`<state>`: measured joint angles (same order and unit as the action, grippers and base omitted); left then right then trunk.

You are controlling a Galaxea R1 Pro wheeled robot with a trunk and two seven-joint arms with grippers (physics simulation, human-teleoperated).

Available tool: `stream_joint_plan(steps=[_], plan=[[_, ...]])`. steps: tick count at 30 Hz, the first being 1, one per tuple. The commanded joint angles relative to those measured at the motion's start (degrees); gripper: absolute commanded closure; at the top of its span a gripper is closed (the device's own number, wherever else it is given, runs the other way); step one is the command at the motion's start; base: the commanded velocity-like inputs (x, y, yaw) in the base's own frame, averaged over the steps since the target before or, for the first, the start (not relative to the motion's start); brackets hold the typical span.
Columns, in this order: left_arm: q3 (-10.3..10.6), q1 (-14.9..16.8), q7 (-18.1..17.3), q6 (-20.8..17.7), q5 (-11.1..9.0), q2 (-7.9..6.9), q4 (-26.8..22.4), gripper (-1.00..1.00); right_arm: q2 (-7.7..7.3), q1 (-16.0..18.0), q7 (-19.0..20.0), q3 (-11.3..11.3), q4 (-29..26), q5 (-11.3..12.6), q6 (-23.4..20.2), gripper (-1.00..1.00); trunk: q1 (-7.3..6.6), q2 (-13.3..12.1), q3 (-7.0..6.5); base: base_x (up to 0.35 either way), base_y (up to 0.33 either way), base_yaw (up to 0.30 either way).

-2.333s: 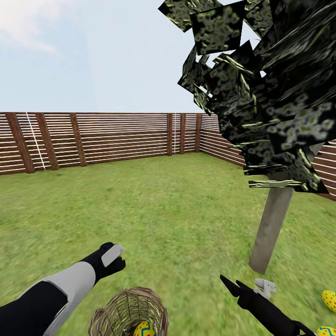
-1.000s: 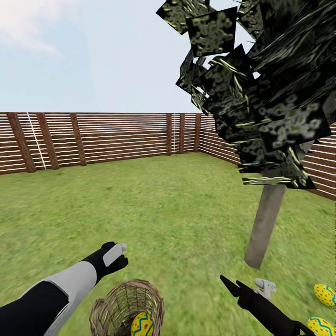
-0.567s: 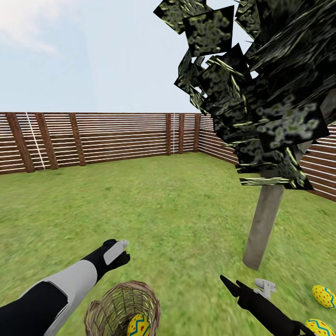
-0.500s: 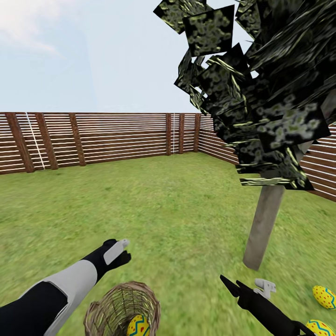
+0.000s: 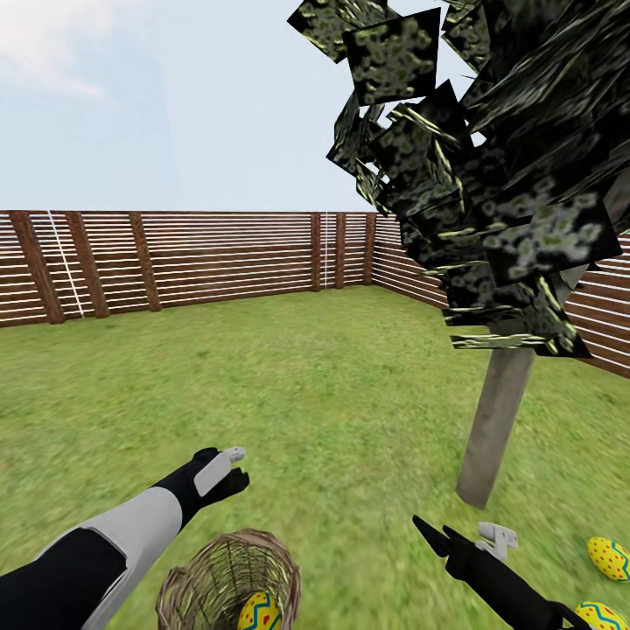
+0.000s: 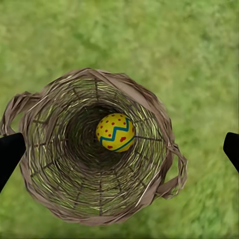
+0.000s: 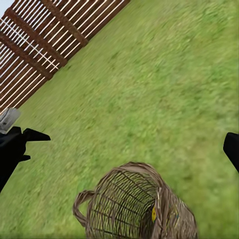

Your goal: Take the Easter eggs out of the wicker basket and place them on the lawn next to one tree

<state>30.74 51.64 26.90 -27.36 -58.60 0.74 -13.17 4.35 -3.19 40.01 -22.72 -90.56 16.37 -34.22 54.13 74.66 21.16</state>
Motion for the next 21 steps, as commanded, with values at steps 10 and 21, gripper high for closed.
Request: stream_joint_plan(steps=[10, 21], plan=[[0.3, 0.04, 0.51, -0.14, -0.55, -0.05, -0.07, -1.0, 0.04, 0.01, 0.07, -0.11, -0.05, 0.33, -0.41, -1.0, 1.32, 2.44, 1.13, 0.0, 0.0, 0.0], [-0.16, 0.05, 0.6, -0.15, -1.15, -0.27, 0.22, -1.0, 0.04, 0.02, 0.0, -0.06, -0.05, 0.32, -0.45, -1.0, 3.74, 6.85, 3.11, 0.0, 0.0, 0.0]])
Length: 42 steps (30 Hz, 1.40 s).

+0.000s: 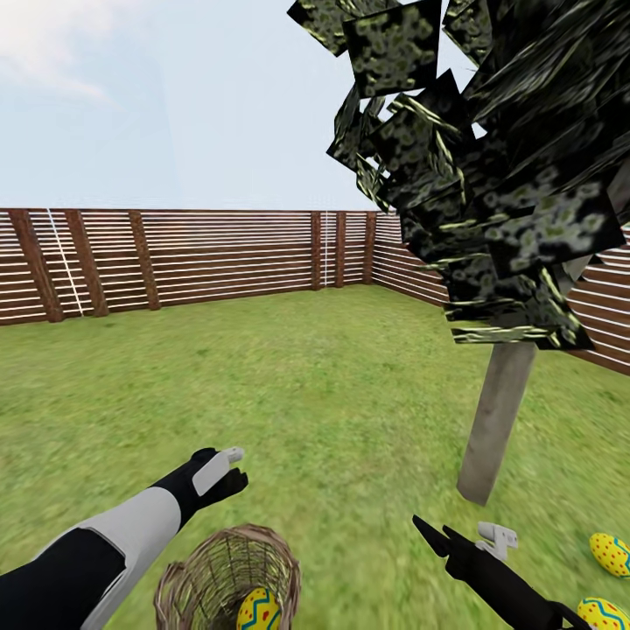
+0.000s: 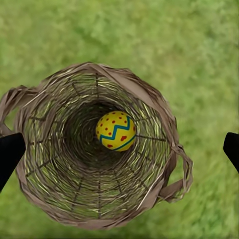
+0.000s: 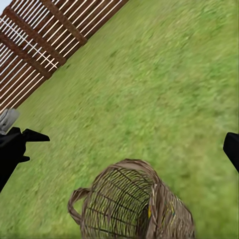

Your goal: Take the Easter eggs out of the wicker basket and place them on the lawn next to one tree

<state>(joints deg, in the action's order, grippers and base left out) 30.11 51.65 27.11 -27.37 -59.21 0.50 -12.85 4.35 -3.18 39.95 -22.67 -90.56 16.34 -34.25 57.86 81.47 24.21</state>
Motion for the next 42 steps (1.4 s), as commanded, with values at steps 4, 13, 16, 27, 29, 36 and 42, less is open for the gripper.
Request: stream_joint_plan(steps=[4, 13, 16, 27, 29, 36, 42], plan=[[0.41, 0.03, 0.4, -0.08, -0.61, -0.09, -0.02, -1.0, 0.04, 0.02, 0.05, -0.16, -0.06, 0.3, -0.43, -1.0, 0.89, 1.65, 0.78, 0.0, 0.0, 0.0], [0.31, 0.03, -0.07, 0.34, -0.72, -0.39, 0.15, -1.0, 0.04, 0.01, 0.04, -0.17, -0.06, 0.27, -0.44, -1.0, 2.86, 5.26, 2.39, 0.0, 0.0, 0.0], [0.31, 0.03, -0.3, 1.11, -0.73, -0.81, 0.23, -1.0, 0.04, 0.02, 0.04, -0.16, -0.06, 0.27, -0.43, -1.0, 3.52, 6.47, 2.93, 0.0, 0.0, 0.0], [0.3, 0.03, -4.01, 1.67, -0.78, -2.68, 0.36, -1.0, 0.03, 0.02, 0.06, -0.18, -0.06, 0.29, -0.39, -1.0, 5.94, 10.88, 4.91, 0.0, 0.0, 0.0], [0.3, 0.03, -4.16, 1.65, -0.8, -2.8, 0.36, -1.0, 0.04, 0.02, 0.08, -0.18, -0.06, 0.28, -0.38, -1.0, 6.38, 11.68, 5.26, 0.0, 0.0, 0.0], [0.3, 0.03, -4.4, 1.62, -0.8, -3.04, 0.37, -1.0, -0.01, -0.02, 0.12, -0.28, -0.06, 0.3, -0.38, -1.0, 7.92, 14.49, 6.52, 0.0, 0.0, 0.0], [0.3, 0.03, -4.46, 1.6, -0.82, -3.26, 0.37, -1.0, 0.03, -0.02, 0.13, -0.29, -0.06, 0.3, -0.38, -1.0, 9.23, 16.89, 7.6, 0.0, 0.0, 0.0]])
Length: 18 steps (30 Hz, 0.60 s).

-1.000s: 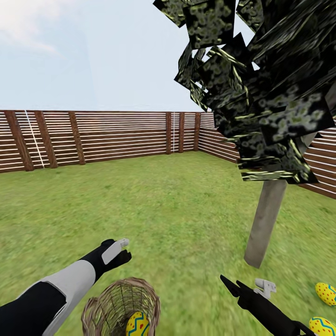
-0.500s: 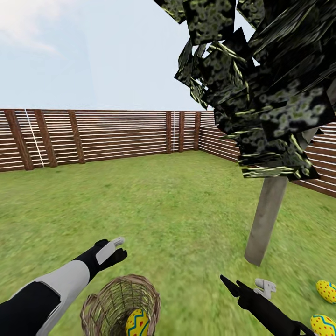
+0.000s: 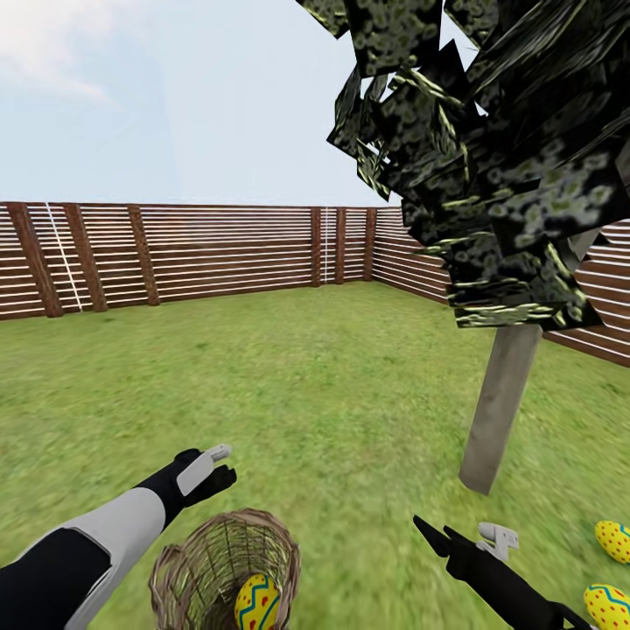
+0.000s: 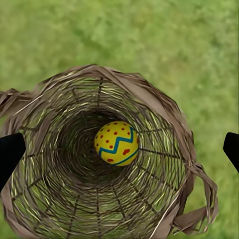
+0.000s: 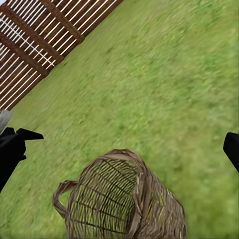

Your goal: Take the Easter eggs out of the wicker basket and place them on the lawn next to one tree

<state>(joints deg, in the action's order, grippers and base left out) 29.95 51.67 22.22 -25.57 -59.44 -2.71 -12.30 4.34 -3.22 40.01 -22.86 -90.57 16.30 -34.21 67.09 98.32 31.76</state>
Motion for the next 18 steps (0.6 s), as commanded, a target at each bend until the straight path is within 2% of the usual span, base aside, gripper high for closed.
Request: stream_joint_plan(steps=[1, 18], plan=[[0.46, 0.01, 0.42, -0.19, -0.58, -0.07, -0.18, -1.0, 0.05, 0.01, 0.07, -0.1, -0.05, 0.35, -0.42, -1.0, 0.23, 0.44, 0.23, 0.0, 0.0, 0.0], [0.46, -0.13, 0.45, -0.18, -0.58, -0.18, -0.18, -1.0, -0.03, 0.05, 0.19, -0.08, -0.05, 0.39, -0.73, -1.0, 3.96, 7.26, 3.29, 0.0, 0.0, 0.0]])
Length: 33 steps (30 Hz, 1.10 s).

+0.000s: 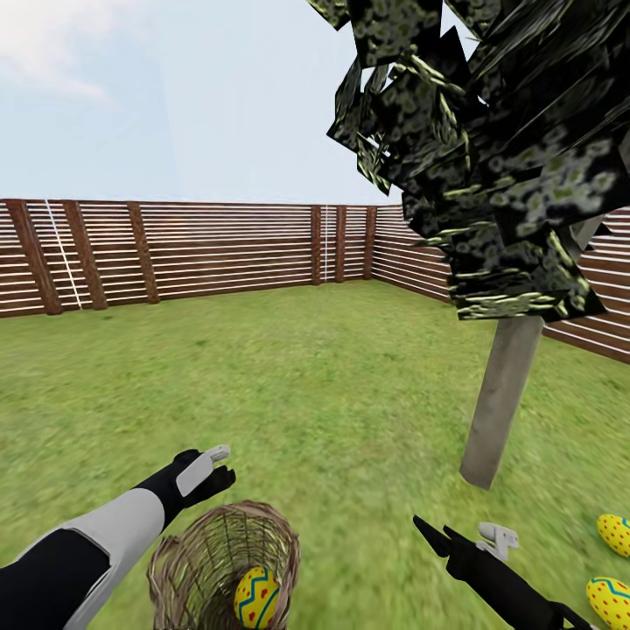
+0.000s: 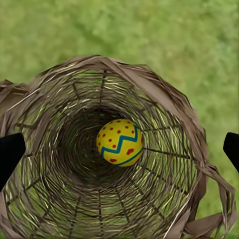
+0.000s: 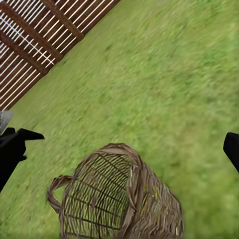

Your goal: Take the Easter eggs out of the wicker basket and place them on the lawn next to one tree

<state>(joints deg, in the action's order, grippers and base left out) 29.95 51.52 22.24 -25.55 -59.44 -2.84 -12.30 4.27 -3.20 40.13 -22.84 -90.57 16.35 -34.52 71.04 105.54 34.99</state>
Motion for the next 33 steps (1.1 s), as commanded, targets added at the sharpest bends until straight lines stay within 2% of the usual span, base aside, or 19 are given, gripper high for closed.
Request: stream_joint_plan(steps=[1, 33], plan=[[0.46, 0.02, 0.43, -0.2, -0.58, -0.06, -0.18, -1.0, 0.04, 0.02, 0.08, -0.1, -0.05, 0.34, -0.46, -1.0, 0.22, 0.44, 0.23, 0.0, 0.0, 0.0], [0.5, 0.07, 1.34, -0.25, -0.59, 0.02, -0.18, -1.0, 0.05, 0.03, 0.32, -0.17, -0.05, 0.35, -0.46, -1.0, 7.25, 13.27, 5.98, 0.0, 0.0, 0.0]])
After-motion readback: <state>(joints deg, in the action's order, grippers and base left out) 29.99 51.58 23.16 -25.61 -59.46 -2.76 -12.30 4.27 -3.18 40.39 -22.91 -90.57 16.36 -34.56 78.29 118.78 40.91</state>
